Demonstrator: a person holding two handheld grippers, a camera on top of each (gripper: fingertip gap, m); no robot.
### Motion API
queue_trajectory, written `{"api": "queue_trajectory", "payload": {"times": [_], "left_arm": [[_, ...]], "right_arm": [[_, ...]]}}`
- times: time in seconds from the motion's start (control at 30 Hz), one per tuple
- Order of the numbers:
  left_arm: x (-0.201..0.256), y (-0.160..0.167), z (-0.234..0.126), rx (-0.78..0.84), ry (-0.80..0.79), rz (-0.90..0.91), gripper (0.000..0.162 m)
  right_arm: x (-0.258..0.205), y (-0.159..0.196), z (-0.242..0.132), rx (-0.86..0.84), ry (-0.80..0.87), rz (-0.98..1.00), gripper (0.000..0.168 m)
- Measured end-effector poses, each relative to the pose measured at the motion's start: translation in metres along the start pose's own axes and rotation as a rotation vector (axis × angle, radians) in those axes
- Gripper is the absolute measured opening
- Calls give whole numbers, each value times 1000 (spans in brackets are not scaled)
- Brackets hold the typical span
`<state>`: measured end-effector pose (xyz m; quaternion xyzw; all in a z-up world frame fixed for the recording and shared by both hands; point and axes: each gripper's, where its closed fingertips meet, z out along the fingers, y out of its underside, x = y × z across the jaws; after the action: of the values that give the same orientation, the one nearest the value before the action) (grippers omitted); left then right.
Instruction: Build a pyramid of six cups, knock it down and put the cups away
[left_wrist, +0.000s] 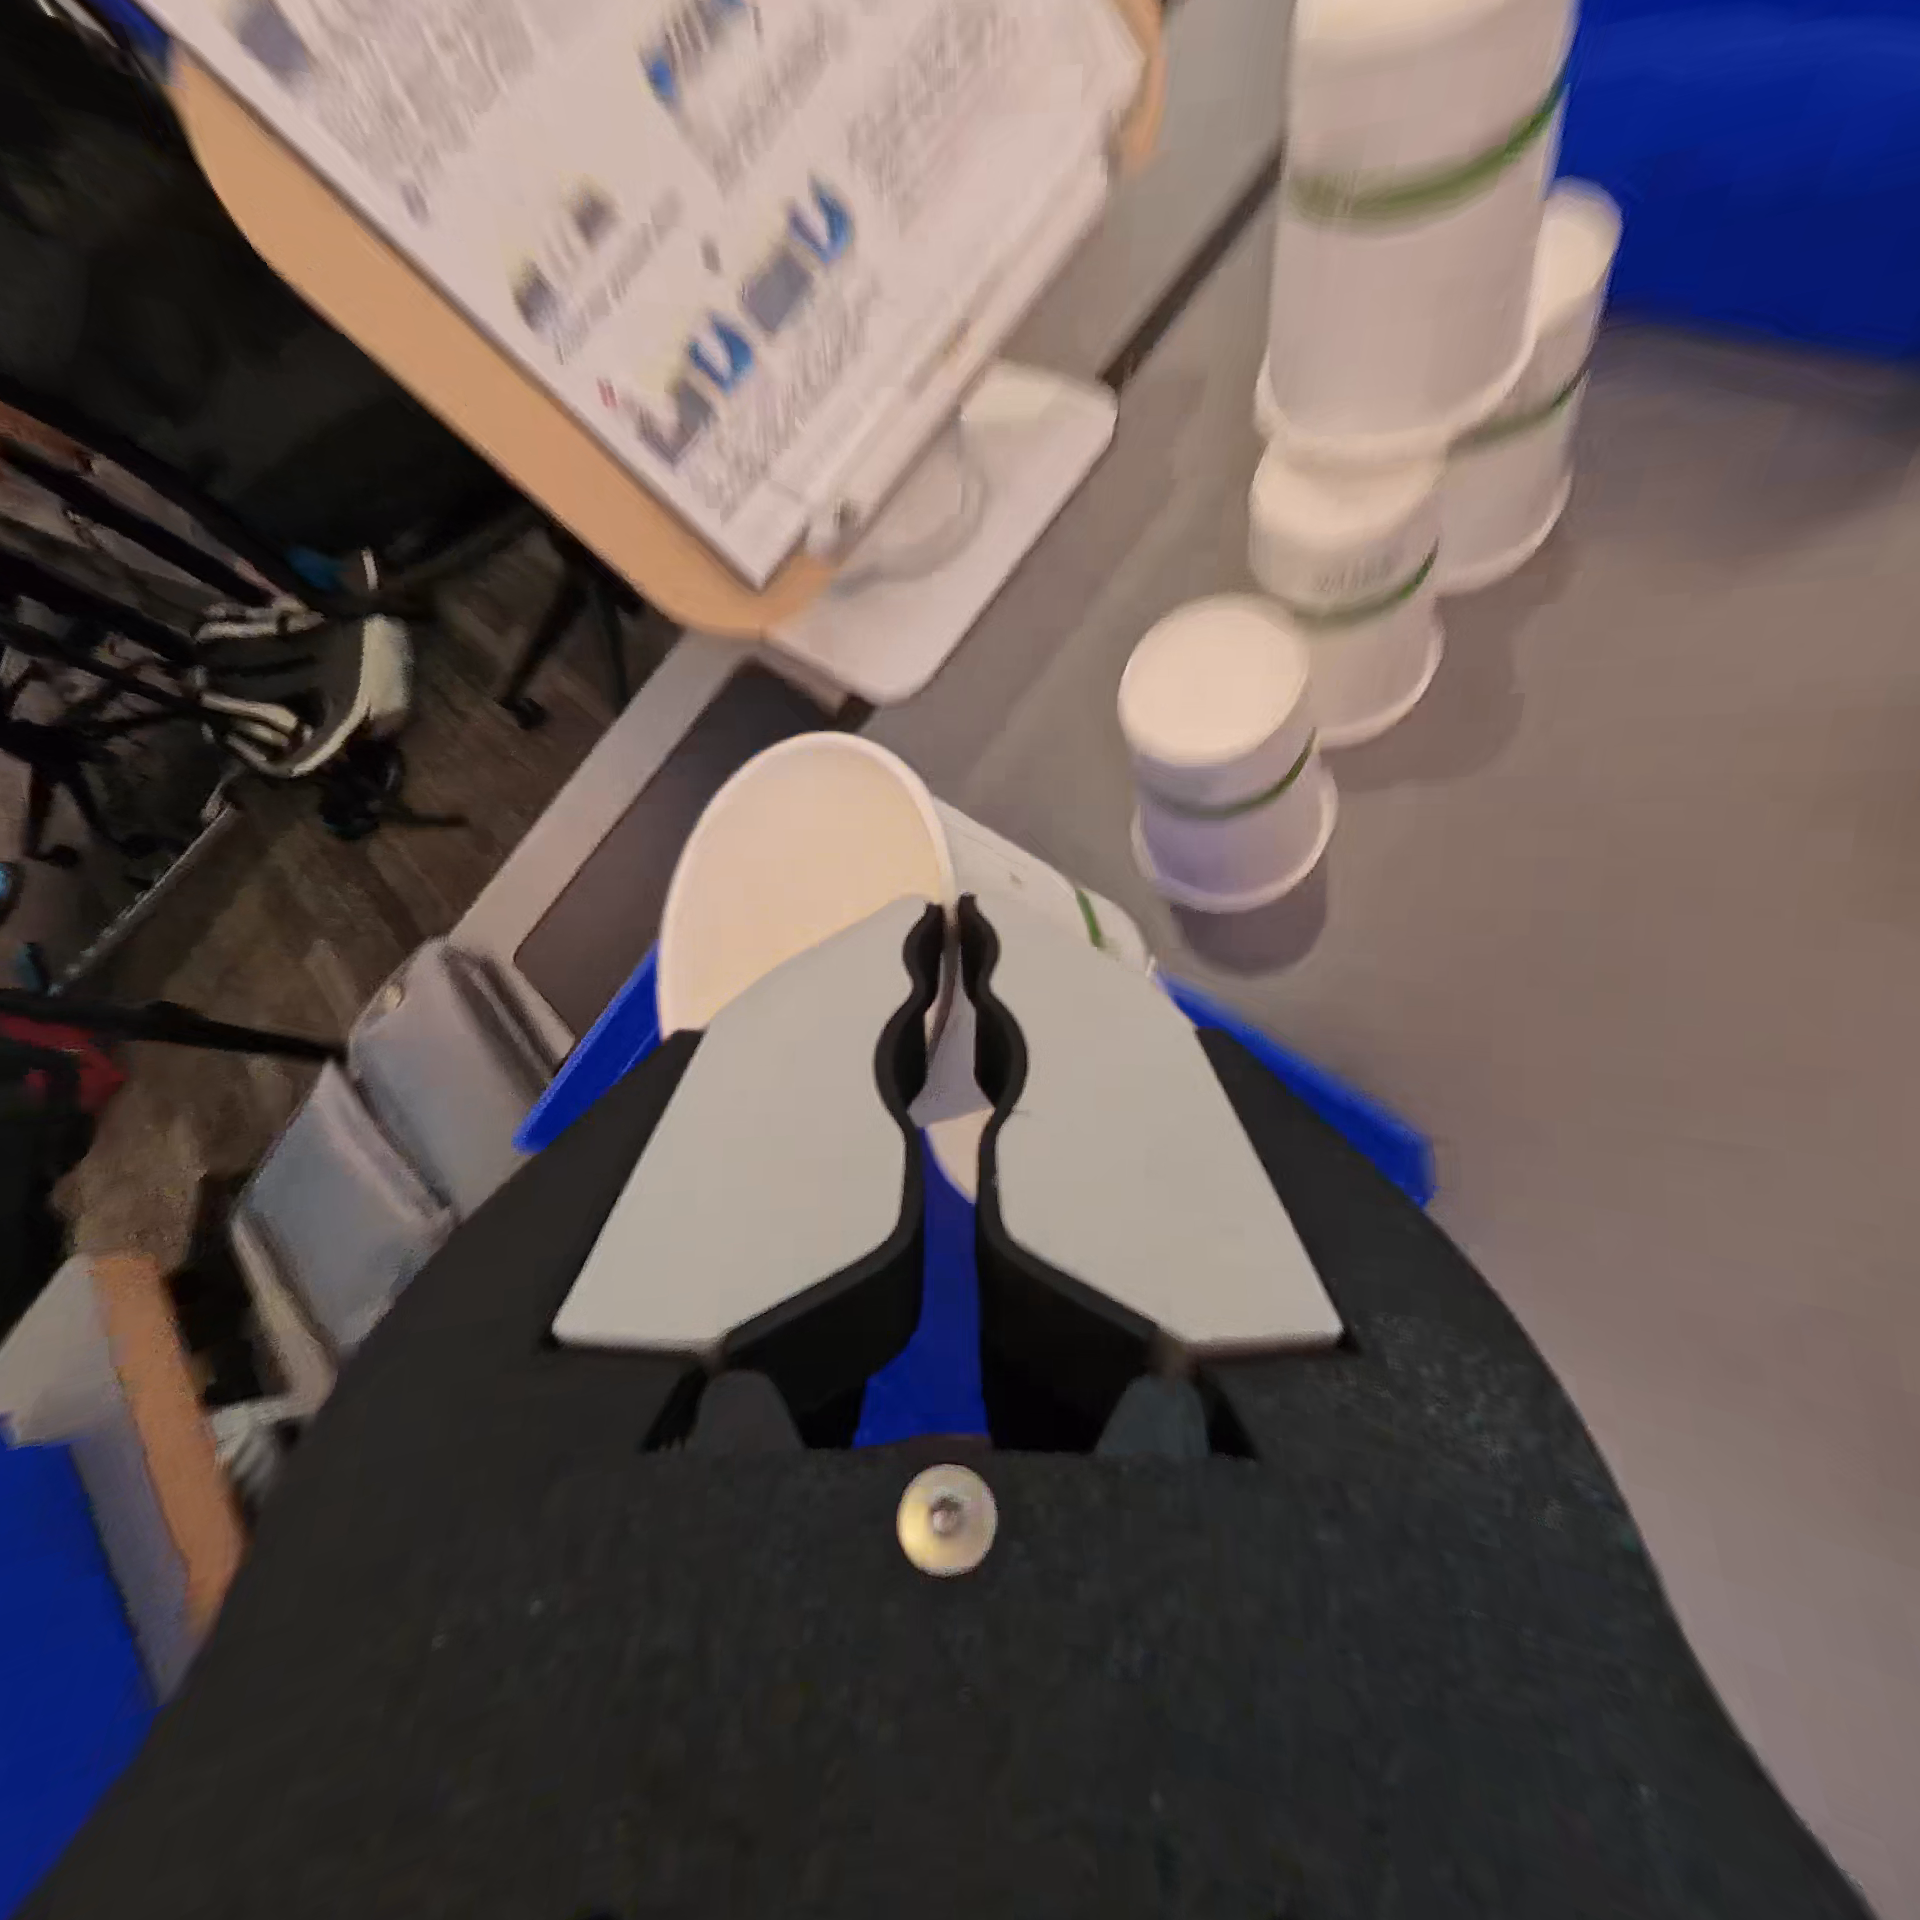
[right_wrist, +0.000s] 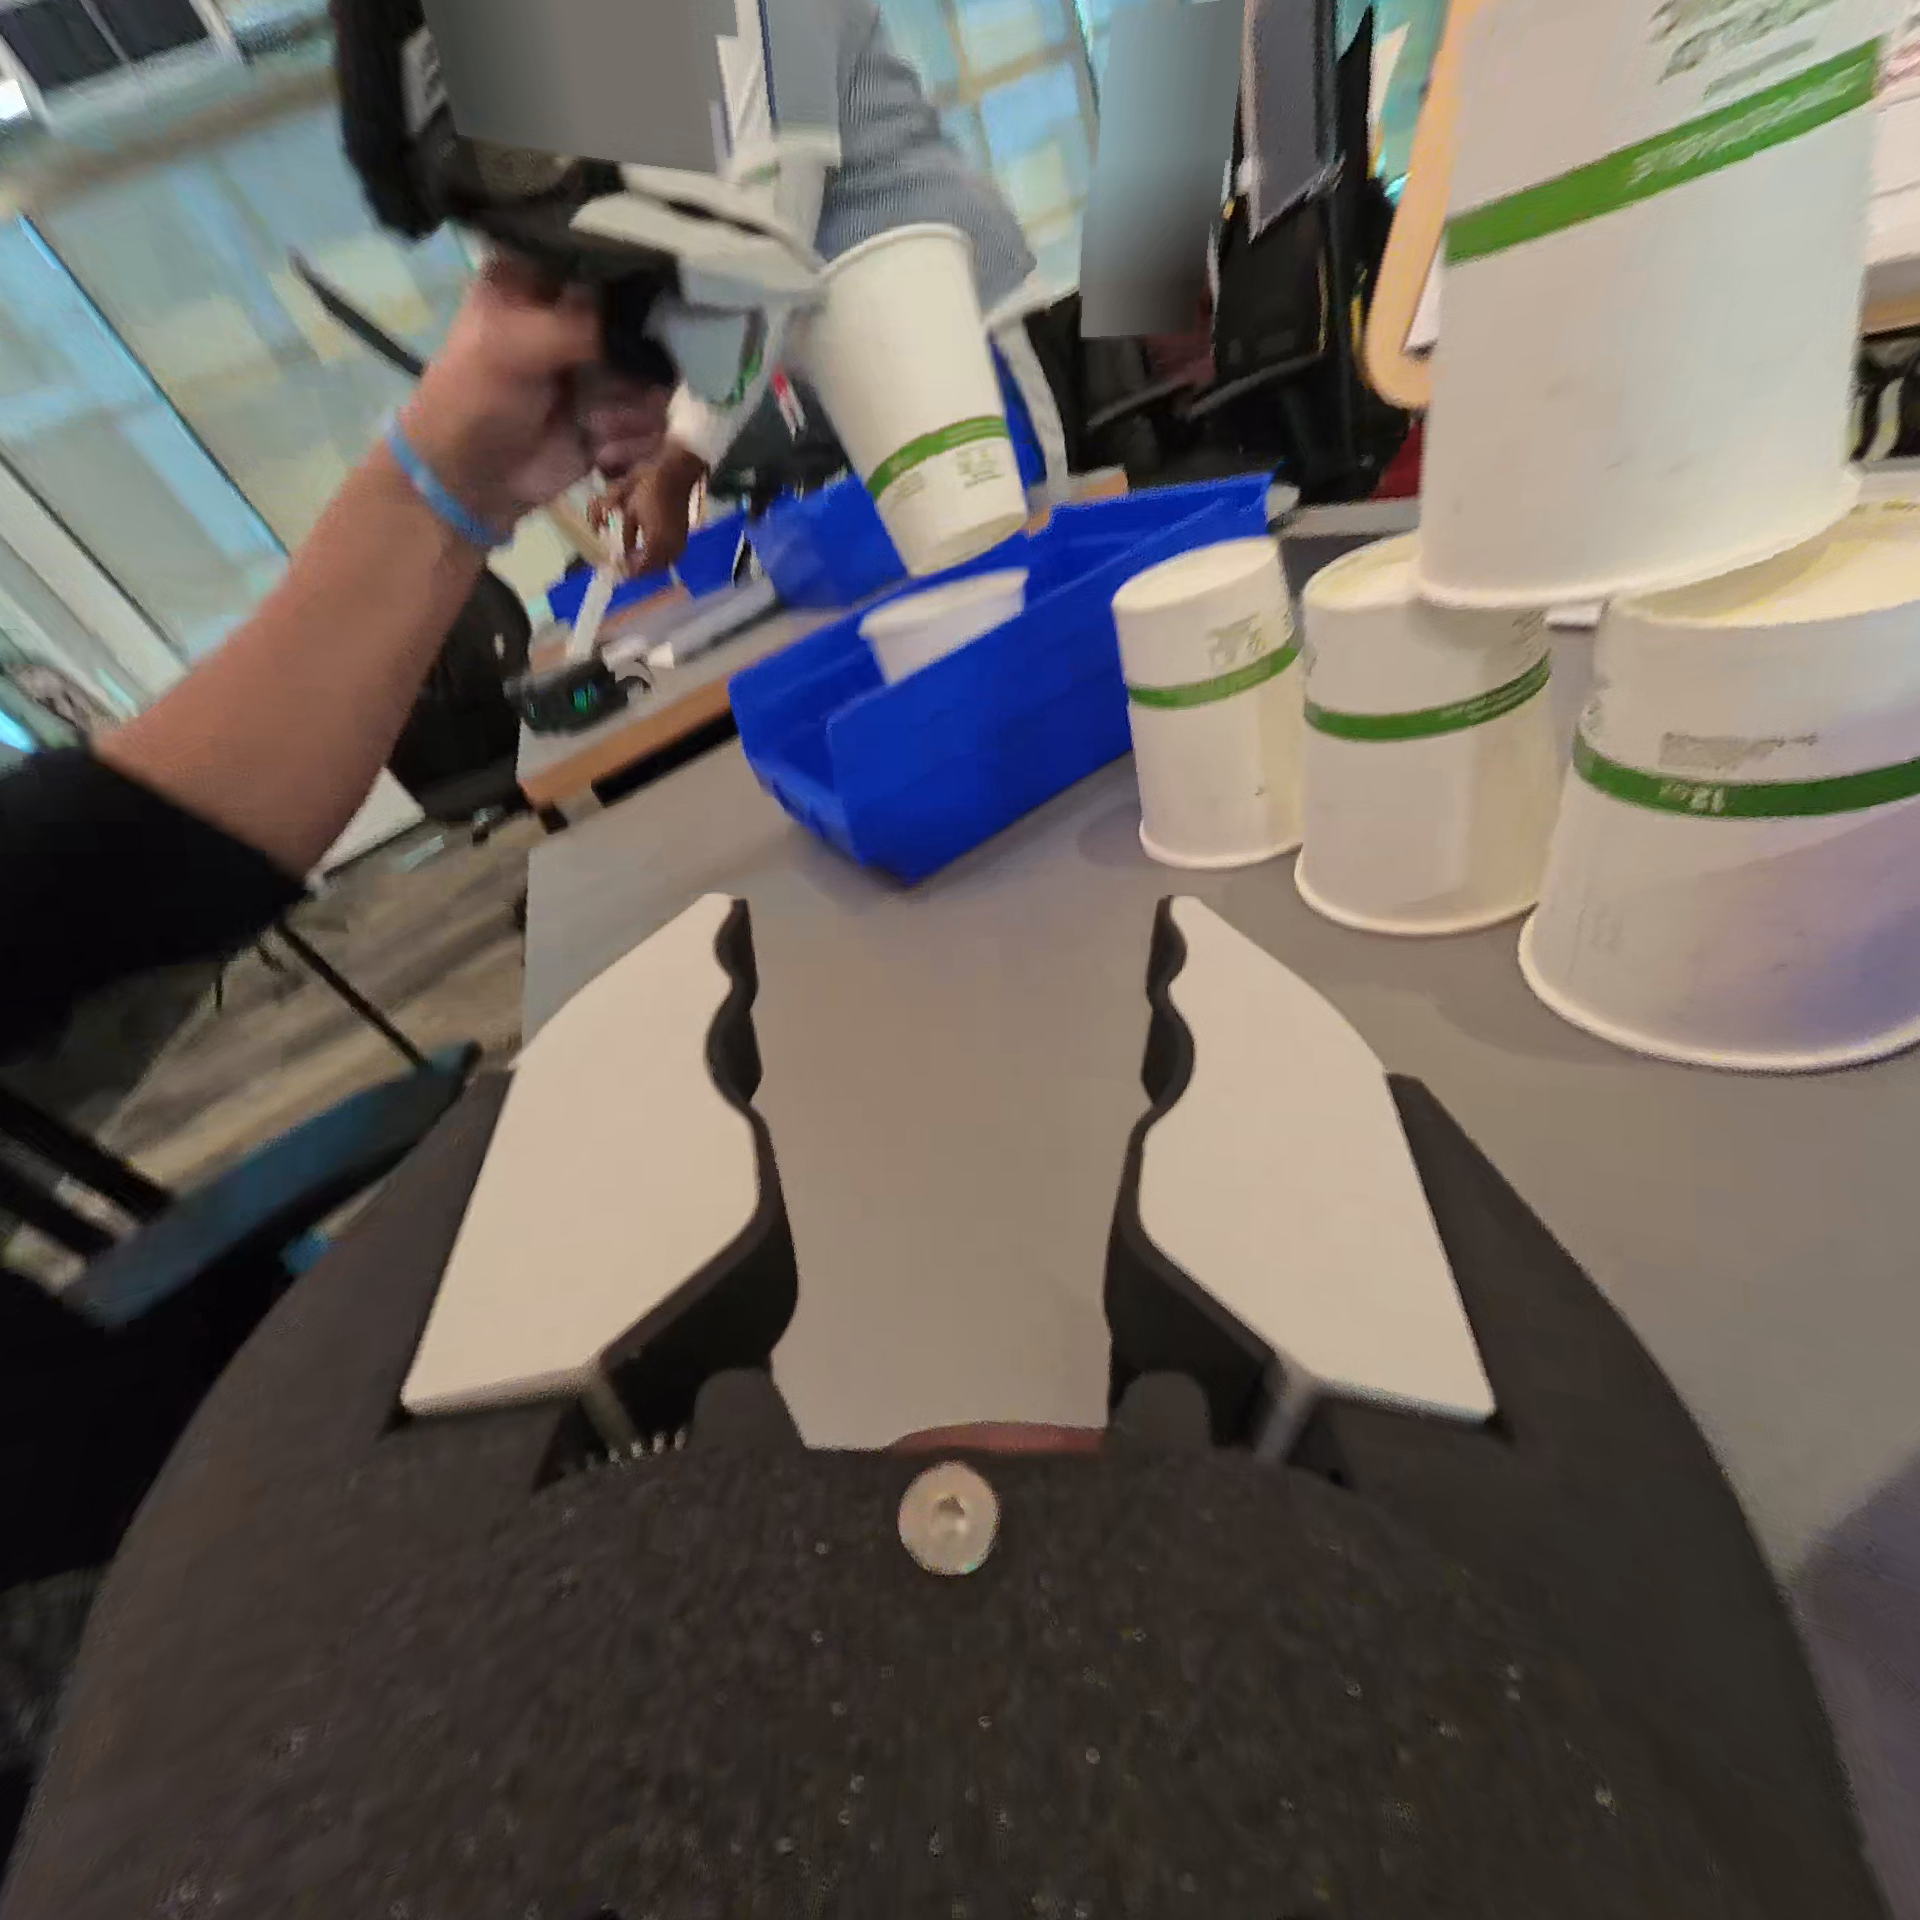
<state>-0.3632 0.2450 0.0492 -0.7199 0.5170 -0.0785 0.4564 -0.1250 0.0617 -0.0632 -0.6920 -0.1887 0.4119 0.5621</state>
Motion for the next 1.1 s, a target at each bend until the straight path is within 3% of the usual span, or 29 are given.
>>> {"api": "queue_trajectory", "payload": {"times": [0.23, 0.37, 0.43, 0.5, 0.63, 0.67, 0.8, 0.87, 1.03, 1.1], "left_arm": [[83, -107, -23, 290, 131, -181, 2], [137, -142, -13, 360, 221, -207, 2], [159, -151, -7, 392, 275, -232, 3], [175, -149, 2, 400, 312, -252, 2], [181, -125, 20, 362, 305, -253, 4], [181, -116, 24, 341, 291, -232, 11], [180, -87, 31, 244, 153, -4, 67], [184, -78, 35, 153, 82, 174, 84], [195, -78, 57, -70, -56, 619, 95], [204, -76, 70, -152, -34, 739, 96]], "right_arm": [[-4, -44, 64, 157, -180, 236, 102], [-12, -77, 74, 314, -336, 403, 110], [-18, -87, 69, 350, -391, 405, 108], [-16, -91, 60, 361, -368, 348, 86], [6, -82, 49, 244, -225, 259, 84], [13, -78, 47, 205, -183, 235, 84], [28, -69, 43, 81, -92, 189, 84], [30, -64, 46, 38, -68, 184, 84], [27, -53, 57, -26, -31, 165, 84], [24, -50, 60, -39, -29, 156, 84]]}}
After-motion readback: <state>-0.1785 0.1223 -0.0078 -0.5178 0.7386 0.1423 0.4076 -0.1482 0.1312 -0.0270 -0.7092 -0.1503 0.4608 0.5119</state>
